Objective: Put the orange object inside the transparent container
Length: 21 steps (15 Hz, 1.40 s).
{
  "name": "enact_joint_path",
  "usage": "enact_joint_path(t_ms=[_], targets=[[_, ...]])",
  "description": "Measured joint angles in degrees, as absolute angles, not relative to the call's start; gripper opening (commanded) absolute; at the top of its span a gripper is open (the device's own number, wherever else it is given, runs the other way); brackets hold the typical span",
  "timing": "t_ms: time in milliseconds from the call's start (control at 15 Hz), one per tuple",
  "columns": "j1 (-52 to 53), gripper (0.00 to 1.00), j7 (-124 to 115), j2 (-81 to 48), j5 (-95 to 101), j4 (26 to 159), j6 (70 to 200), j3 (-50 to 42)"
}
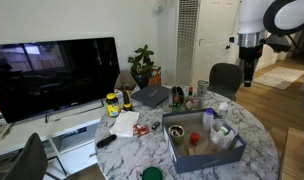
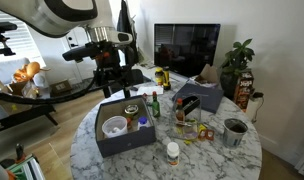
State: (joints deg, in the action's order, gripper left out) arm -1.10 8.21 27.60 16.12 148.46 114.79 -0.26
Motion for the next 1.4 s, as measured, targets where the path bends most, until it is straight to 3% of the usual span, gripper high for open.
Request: enact_joint_path(t_ms=[533, 1067, 1400], targets=[[5.7, 1.0, -7.8, 13.7, 13.1, 145.6, 130.1, 10.0], [6.0, 1.0, -12.7, 10.4, 12.7, 143.7, 130.2, 10.4], [6.1, 1.0, -29.2, -0.1, 16.9, 143.0, 140.5, 10.7]])
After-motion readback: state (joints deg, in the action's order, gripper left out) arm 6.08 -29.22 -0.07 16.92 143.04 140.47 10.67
